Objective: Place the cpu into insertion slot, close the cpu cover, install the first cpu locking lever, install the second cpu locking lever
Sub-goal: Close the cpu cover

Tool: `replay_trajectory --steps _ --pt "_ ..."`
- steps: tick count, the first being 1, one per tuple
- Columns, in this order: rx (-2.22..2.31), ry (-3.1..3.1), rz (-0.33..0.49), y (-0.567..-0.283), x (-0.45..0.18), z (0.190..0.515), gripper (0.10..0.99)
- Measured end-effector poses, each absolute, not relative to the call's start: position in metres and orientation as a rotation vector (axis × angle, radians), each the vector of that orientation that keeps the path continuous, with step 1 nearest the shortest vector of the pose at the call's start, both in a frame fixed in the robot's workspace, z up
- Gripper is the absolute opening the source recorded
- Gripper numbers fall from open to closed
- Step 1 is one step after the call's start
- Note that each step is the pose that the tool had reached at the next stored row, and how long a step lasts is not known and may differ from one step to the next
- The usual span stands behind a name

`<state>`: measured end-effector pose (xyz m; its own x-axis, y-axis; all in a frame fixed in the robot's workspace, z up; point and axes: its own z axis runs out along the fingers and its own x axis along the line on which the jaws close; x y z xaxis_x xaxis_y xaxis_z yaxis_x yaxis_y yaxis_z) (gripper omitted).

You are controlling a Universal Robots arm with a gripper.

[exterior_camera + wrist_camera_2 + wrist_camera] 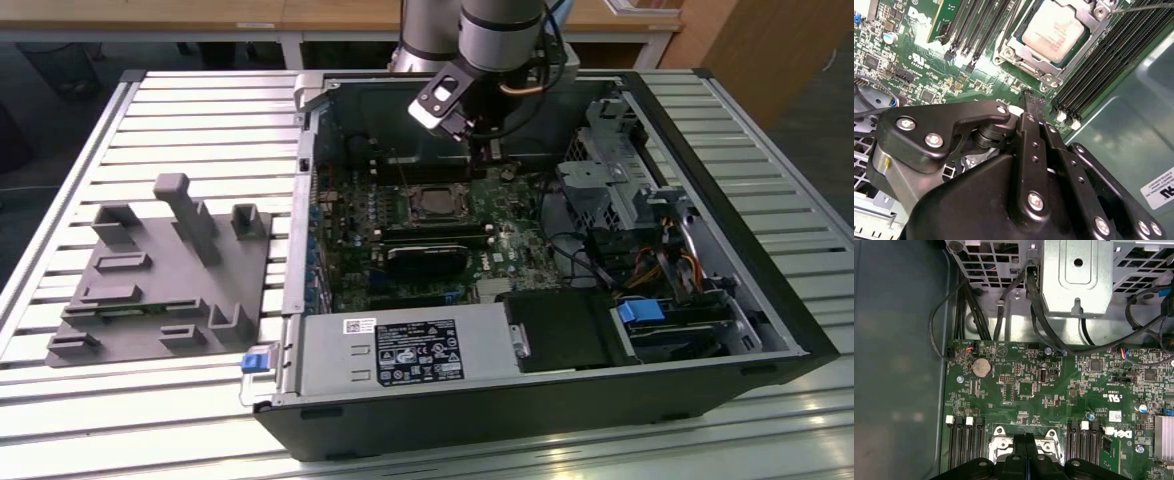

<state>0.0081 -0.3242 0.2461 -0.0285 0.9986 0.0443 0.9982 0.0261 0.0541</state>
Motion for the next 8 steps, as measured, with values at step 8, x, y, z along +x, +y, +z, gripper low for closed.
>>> replay_trajectory --steps 8 --pt "2.185 2.246 0.109 -0.3242 0.0013 0.2455 0.122"
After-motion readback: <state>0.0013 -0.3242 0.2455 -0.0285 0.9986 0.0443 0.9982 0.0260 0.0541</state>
